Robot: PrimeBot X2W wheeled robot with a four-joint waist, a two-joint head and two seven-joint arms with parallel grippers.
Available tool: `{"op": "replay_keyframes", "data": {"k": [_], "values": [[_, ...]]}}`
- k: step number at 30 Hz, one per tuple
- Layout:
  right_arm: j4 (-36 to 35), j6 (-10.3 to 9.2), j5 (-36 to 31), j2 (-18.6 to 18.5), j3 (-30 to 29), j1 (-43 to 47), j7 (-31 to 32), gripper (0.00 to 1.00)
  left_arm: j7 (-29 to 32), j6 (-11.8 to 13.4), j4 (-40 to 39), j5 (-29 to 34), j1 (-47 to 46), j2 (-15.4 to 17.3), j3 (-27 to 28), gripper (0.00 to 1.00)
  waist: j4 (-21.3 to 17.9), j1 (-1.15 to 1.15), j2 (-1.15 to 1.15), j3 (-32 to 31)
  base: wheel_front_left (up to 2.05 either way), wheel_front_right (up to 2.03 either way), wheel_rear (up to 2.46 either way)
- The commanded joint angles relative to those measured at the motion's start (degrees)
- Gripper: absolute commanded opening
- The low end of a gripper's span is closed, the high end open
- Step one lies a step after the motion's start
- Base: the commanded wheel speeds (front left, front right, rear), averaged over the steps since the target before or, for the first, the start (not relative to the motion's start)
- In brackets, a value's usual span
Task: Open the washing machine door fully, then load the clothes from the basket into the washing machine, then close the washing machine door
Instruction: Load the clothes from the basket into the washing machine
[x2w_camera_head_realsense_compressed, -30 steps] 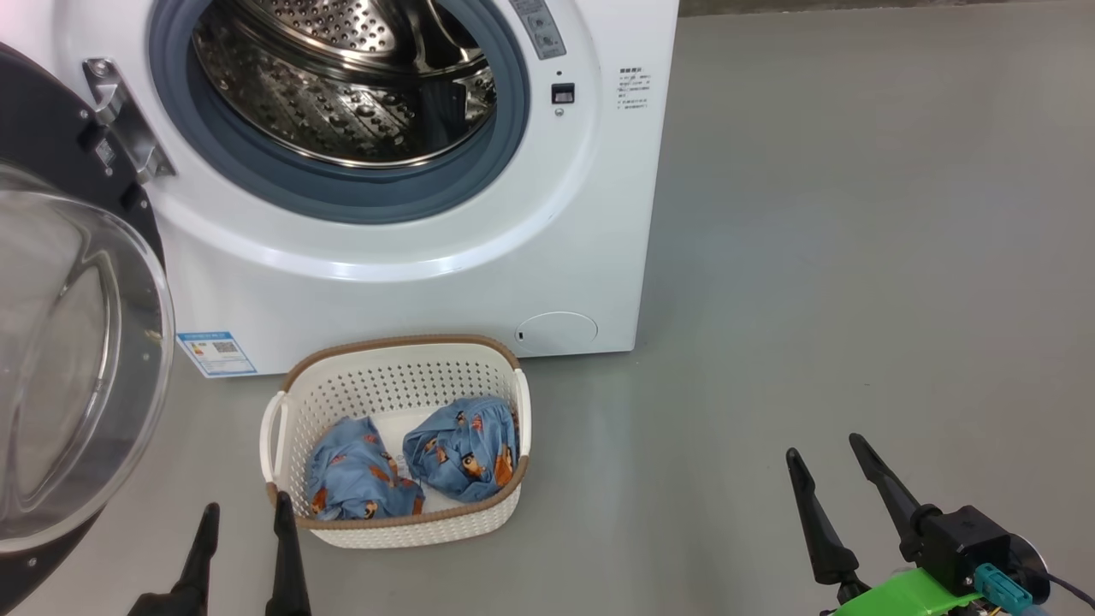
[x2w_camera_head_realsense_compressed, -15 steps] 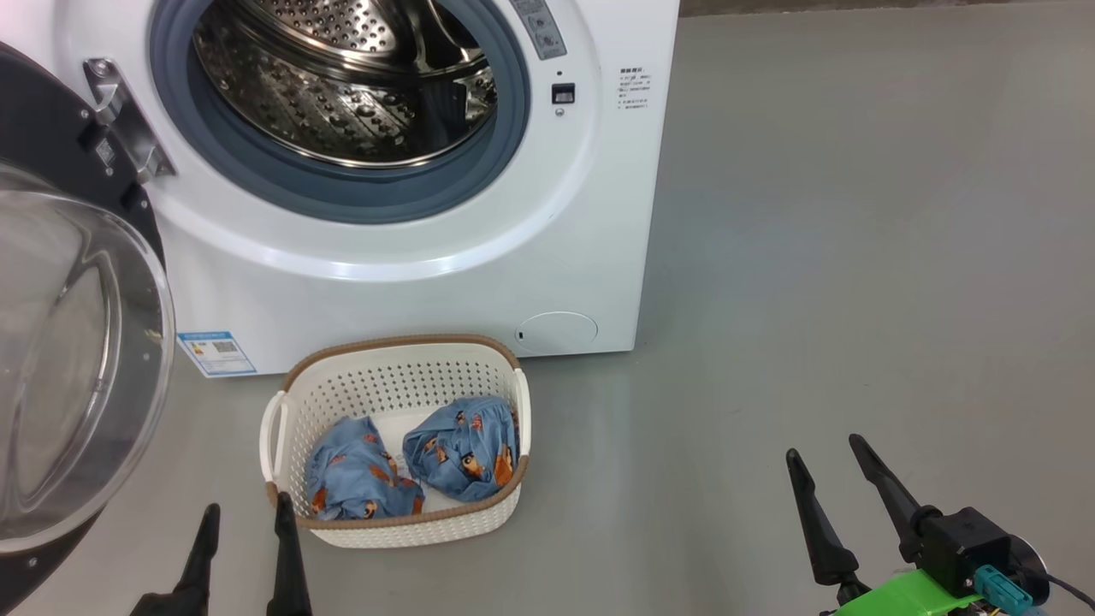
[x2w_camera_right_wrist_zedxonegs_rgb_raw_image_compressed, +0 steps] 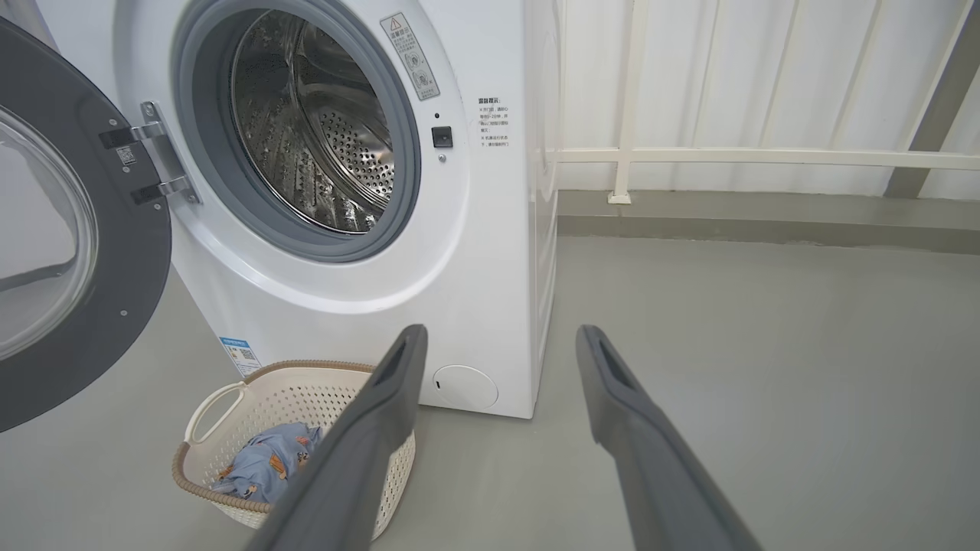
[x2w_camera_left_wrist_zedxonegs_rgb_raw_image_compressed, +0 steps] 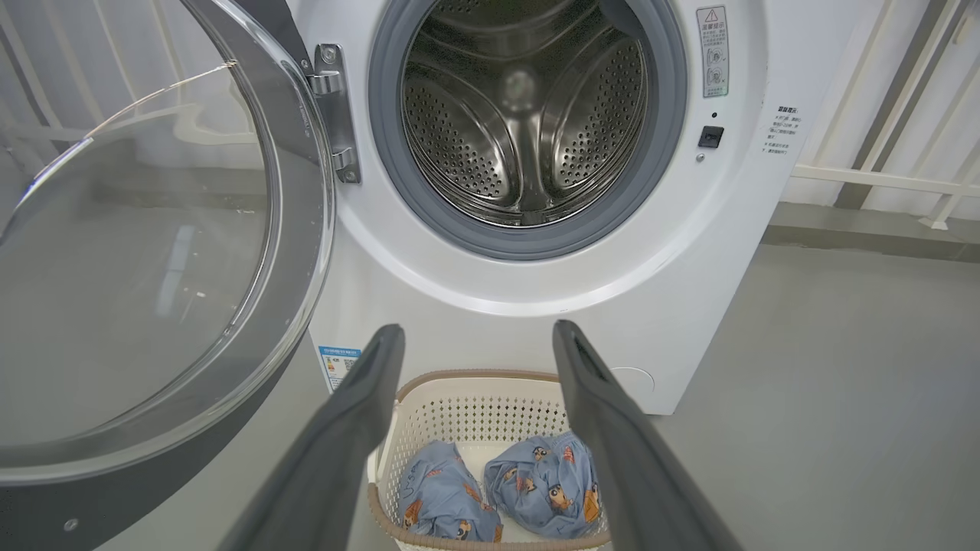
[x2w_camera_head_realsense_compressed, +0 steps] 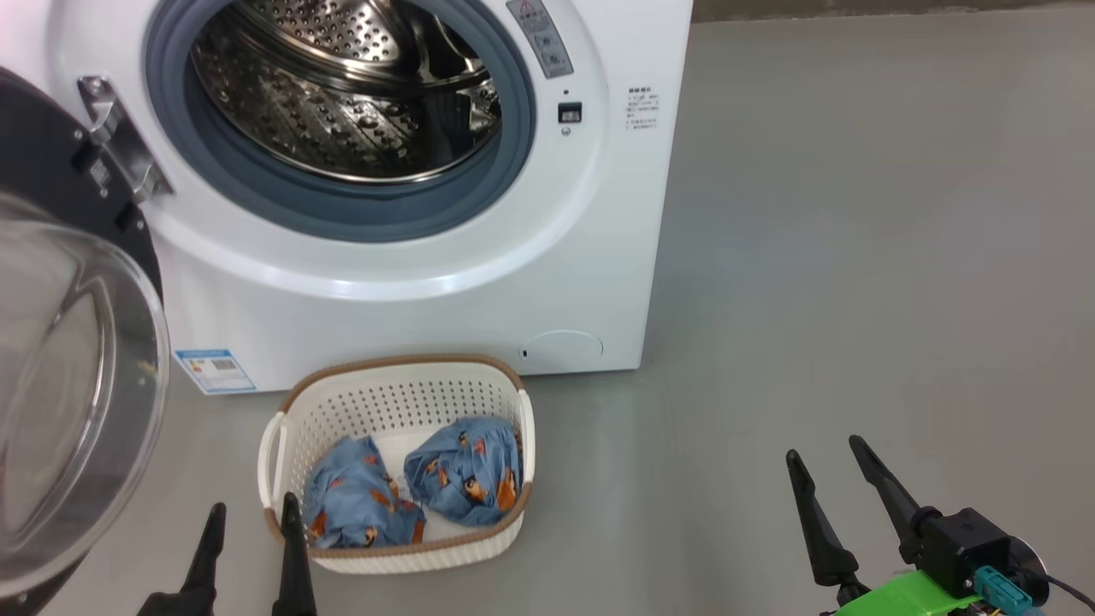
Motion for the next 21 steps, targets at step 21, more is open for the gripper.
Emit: {"op": "replay_keyframes", "data": {"k": [21], "values": [[-1.5, 0.35, -0.1, -0.1, 1.5, -0.9, -0.5, 1.00, -0.2, 0.9, -1.6, 0.1, -1.7, 1.8, 0.6, 1.00, 0.3, 0.00, -0.01, 0.1, 0.98, -0.99, 0.00]]}}
